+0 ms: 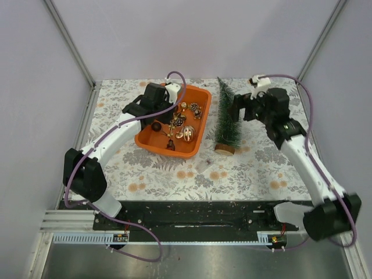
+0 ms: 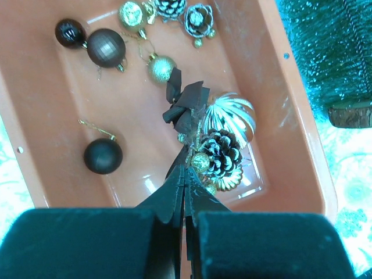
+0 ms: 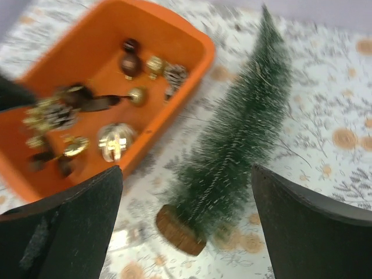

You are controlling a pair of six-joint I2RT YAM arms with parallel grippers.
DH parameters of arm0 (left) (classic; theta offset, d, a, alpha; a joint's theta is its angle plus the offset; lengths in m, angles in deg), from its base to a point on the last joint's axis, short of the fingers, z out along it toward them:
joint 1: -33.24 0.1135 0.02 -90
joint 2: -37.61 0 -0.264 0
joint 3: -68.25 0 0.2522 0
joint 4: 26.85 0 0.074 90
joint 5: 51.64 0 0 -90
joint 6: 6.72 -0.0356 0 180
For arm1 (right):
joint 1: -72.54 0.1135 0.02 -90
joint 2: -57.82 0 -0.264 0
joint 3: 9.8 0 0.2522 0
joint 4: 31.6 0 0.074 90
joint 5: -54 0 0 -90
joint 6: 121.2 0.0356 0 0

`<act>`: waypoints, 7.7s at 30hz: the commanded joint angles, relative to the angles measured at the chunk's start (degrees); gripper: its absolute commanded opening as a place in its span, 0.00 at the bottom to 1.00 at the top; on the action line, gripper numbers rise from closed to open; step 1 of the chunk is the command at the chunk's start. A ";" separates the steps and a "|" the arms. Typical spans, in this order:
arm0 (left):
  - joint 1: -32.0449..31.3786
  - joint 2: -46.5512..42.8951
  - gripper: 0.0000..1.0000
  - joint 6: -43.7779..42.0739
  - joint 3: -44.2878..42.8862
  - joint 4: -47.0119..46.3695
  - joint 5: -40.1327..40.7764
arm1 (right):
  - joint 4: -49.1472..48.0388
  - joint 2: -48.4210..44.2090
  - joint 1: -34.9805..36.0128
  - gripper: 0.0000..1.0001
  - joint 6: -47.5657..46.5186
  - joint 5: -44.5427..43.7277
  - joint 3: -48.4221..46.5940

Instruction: Decorate the small christmas tree

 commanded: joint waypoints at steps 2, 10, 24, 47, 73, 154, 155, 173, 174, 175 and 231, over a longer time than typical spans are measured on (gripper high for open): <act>0.30 -3.52 0.00 1.54 -0.43 0.58 -2.89 | 1.61 19.90 0.29 0.99 -0.83 -13.23 -10.95; 0.30 -7.57 0.00 -0.31 -0.70 1.81 -3.24 | 2.31 41.99 0.20 0.98 -2.95 -21.07 -27.57; 0.22 -8.62 0.02 2.15 -11.25 1.11 -9.04 | 1.69 41.63 -1.20 0.97 0.31 -17.91 -28.81; 0.22 -17.15 0.02 1.10 -6.41 3.13 -5.35 | -1.46 47.38 -1.82 0.00 3.03 -10.88 -29.10; 0.22 -19.88 0.04 1.89 -2.55 2.43 -5.79 | -55.77 -10.99 3.80 0.00 15.50 -10.34 40.34; -7.61 -12.51 0.51 -8.14 -15.39 15.17 -6.67 | -0.77 -40.43 4.68 0.70 14.19 -10.87 9.15; -7.43 -10.14 0.55 -8.13 -13.98 16.04 -7.45 | -0.33 -41.22 4.68 0.71 13.84 -11.48 9.15; -5.76 6.93 0.58 -14.37 -3.52 15.44 -17.48 | 8.38 -47.91 4.68 0.70 13.14 -15.00 8.10; -5.85 7.28 0.58 -14.37 -2.99 15.52 -17.48 | 8.38 -47.74 4.77 0.70 13.14 -15.09 8.10; -5.85 7.54 0.58 -14.37 -2.55 15.44 -17.31 | 8.29 -47.65 4.68 0.70 13.05 -15.00 8.01; -16.92 -21.98 0.00 -19.64 -34.36 14.83 -11.14 | 2.14 -34.47 4.77 0.74 15.59 10.39 0.45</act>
